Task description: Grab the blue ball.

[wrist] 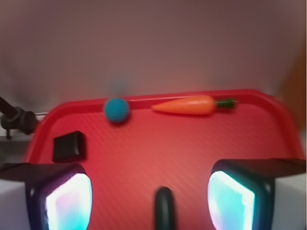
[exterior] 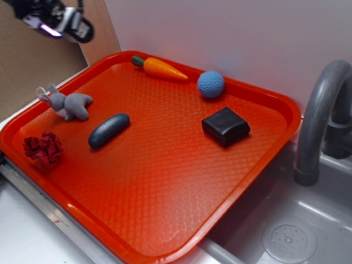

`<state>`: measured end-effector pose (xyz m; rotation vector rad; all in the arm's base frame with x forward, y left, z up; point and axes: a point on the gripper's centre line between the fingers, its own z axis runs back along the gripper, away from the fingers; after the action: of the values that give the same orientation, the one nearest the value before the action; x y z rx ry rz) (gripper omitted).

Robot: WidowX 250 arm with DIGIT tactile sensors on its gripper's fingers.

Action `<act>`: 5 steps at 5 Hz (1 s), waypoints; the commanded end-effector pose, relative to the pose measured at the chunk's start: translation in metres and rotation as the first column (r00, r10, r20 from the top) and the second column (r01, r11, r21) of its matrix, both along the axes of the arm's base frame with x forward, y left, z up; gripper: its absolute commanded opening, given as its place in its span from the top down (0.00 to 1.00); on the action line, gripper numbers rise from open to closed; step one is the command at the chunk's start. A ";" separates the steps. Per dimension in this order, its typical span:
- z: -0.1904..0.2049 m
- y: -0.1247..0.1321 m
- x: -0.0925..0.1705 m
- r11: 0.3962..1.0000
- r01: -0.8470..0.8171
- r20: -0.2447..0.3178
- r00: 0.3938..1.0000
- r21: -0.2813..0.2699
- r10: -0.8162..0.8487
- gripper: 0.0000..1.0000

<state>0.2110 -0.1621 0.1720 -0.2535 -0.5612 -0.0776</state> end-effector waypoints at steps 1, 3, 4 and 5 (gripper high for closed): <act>-0.024 -0.047 0.084 0.992 0.066 0.024 0.998 -0.107 -0.064 0.00; -0.067 -0.075 0.133 0.979 0.179 -0.041 0.982 -0.095 -0.184 0.00; -0.085 -0.087 0.130 0.970 0.236 -0.082 0.967 -0.062 -0.240 0.00; -0.097 -0.094 0.121 0.963 0.268 -0.122 0.955 -0.031 -0.270 0.00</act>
<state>0.3282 -0.2408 0.0464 -0.3085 -0.3274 -0.3004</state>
